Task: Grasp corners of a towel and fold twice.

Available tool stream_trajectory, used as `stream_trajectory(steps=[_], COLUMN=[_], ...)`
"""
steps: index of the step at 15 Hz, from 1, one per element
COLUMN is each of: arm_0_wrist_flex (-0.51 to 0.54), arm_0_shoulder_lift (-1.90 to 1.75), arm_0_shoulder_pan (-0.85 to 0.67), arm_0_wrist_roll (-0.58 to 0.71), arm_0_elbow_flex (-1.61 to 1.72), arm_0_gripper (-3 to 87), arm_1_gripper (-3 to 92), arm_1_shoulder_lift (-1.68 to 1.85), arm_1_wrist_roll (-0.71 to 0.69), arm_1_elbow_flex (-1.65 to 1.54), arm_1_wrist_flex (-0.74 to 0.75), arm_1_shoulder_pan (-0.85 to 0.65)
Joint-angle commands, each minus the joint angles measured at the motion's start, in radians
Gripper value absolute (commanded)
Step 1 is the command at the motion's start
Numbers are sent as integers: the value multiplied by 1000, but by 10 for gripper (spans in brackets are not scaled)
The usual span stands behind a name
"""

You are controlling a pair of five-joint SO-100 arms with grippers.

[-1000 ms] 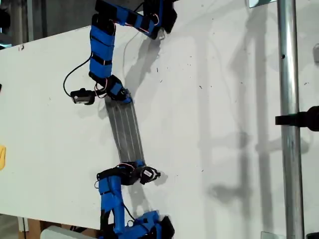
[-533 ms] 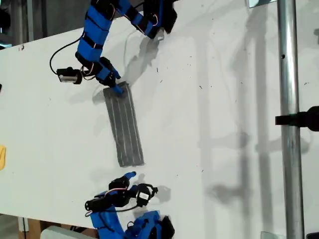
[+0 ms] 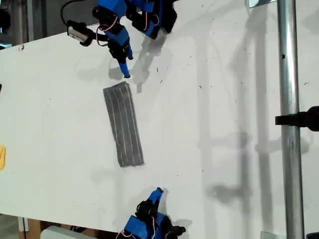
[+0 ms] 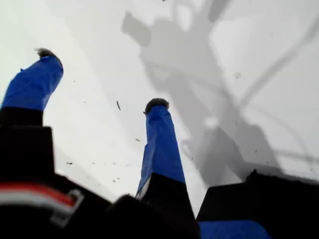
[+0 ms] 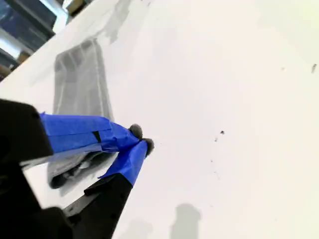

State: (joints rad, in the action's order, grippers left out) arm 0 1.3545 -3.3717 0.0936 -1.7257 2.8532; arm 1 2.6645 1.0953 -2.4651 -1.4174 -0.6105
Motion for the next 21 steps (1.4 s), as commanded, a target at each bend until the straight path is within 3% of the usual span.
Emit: stream_trajectory(steps=[1, 3, 6, 9, 13, 14, 15, 16, 19, 21], arm_0_wrist_flex=[-60, -63, -64, -51, -38, -34, -31, -29, -25, -25], arm_0_shoulder_lift=[-103, -103, -103, -103, -103, -103, -103, -103, -103, -103], arm_0_shoulder_pan=[87, 84, 61, 72, 81, 78, 75, 75, 80, 71], arm_0_wrist_roll=[-58, -58, -61, -91, -104, -103, -100, -98, -95, -78], arm_0_elbow_flex=[130, 164, 207, 209, 206, 204, 201, 201, 201, 202], arm_0_gripper=[-27, -27, -27, -27, -27, -27, -27, -27, -27, -27], arm_1_gripper=[402, 432, 452, 462, 391, 323, 122, 32, -2, -2], arm_1_shoulder_lift=[14, -129, -575, -1006, -1272, -1321, -1359, -1376, -1134, -739], arm_1_wrist_roll=[54, -46, -324, -403, -325, -291, -233, -207, -190, -179], arm_1_elbow_flex=[-32, 14, 129, 377, 664, 727, 769, 785, 551, 377], arm_1_wrist_flex=[8, 92, 453, 627, 600, 595, 589, 574, 462, 221], arm_1_shoulder_pan=[15, -83, -285, -285, -133, -74, -25, 3, 0, 2])
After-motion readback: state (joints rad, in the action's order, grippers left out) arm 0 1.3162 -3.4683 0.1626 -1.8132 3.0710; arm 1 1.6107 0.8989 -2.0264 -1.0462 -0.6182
